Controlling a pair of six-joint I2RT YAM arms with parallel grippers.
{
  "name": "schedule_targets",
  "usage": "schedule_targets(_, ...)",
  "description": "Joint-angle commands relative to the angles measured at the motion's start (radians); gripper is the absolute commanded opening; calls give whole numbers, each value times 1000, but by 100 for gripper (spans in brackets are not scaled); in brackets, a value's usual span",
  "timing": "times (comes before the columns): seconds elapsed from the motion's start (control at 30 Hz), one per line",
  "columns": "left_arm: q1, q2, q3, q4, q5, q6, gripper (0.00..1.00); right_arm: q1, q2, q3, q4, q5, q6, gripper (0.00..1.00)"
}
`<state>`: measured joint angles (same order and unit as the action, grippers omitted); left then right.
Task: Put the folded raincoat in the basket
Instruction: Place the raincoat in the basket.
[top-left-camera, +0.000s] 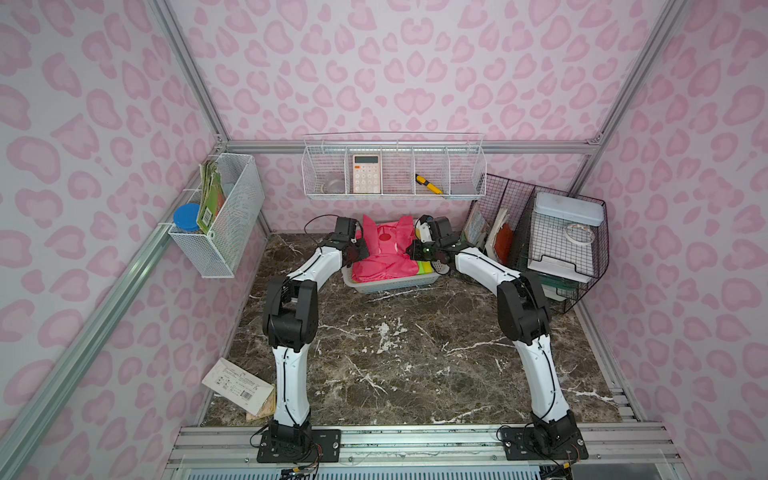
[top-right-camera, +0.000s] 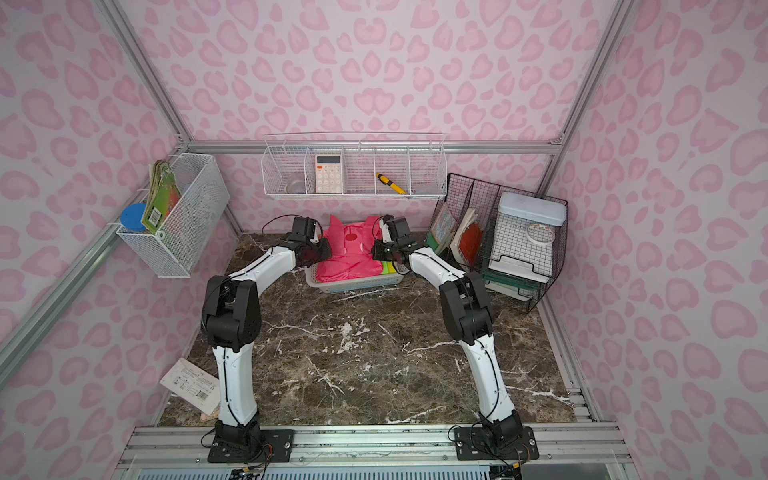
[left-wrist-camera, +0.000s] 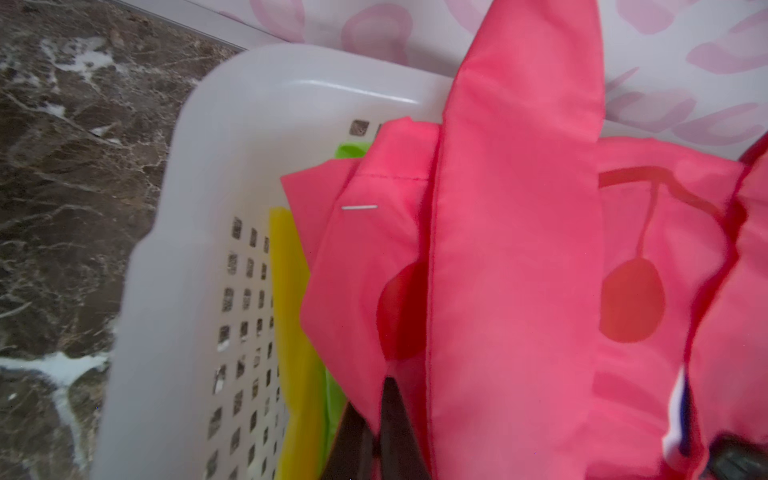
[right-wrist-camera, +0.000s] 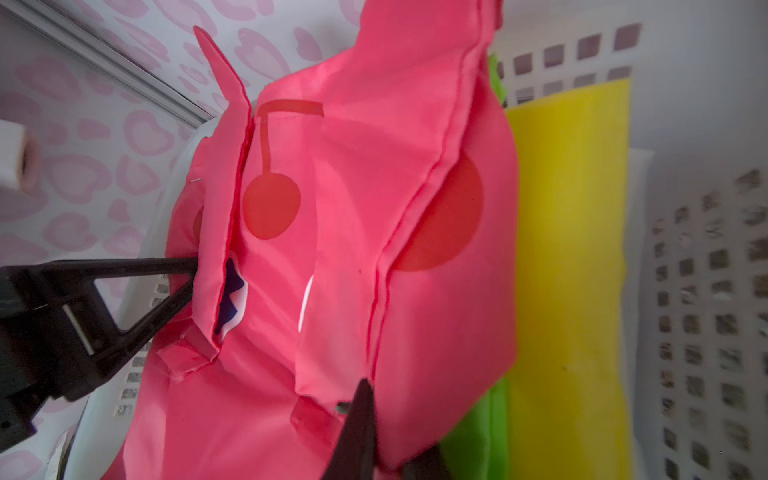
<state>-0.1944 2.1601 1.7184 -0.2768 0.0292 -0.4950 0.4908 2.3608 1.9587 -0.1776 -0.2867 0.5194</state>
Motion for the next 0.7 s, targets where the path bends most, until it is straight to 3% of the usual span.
schedule_targets(0.0, 4, 25, 0, -37, 0, 4, 0, -1, 23, 8, -66, 55, -13, 13)
schedule_targets(0.23, 5, 51, 4, -50, 18, 3, 0, -6, 61, 68, -126, 61, -13, 13)
schedule_targets(0.43, 5, -21, -3, -86, 30, -11, 2, -2, 22, 85, -137, 49, -21, 24)
schedule_targets(0.5, 5, -54, -5, -94, 20, -11, 7, 1, -3, 86, -135, 50, -23, 34)
schedule_targets(0.57, 5, -79, -5, -104, 14, -9, 19, 4, -25, 88, -136, 53, -26, 41)
schedule_targets(0.67, 5, -115, -5, -122, 8, -7, 29, 6, -57, 95, -144, 54, -30, 49)
